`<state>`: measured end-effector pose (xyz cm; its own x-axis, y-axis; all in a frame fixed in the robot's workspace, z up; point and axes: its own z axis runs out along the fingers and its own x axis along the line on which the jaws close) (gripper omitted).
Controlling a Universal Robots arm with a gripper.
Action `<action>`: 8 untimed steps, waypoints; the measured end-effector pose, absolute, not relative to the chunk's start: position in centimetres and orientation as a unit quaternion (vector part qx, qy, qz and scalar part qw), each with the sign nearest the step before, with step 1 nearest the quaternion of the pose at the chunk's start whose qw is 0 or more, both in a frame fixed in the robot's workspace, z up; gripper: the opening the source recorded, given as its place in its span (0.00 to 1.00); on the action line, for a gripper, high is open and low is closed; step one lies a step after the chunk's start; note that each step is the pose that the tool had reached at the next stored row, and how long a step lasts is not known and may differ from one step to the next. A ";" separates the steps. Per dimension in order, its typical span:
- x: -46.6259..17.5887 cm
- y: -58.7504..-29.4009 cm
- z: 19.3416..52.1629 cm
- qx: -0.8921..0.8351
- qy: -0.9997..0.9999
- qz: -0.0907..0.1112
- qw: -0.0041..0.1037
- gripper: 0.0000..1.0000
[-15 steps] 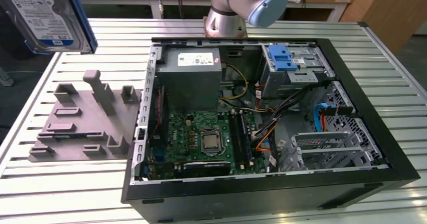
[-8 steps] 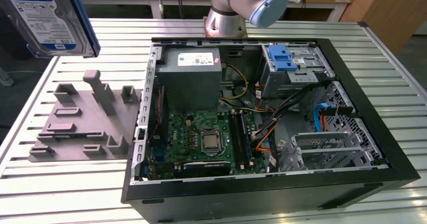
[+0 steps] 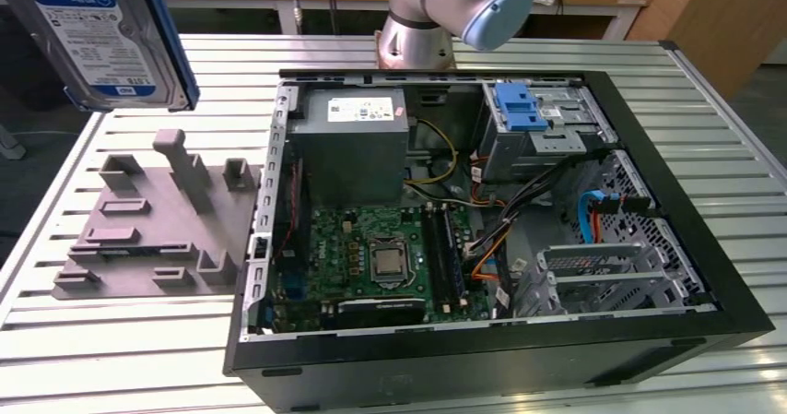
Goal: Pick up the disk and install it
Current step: 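Pick up the disk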
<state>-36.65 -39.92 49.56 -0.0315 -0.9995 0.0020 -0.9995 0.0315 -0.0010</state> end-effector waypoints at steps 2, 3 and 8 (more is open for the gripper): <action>-36.2 -40.1 49.6 0.696 -0.718 0.001 0.000 0.36; -36.0 -40.1 49.6 0.696 -0.718 0.001 0.000 0.36; -34.9 -40.5 49.6 0.696 -0.718 0.001 0.000 0.36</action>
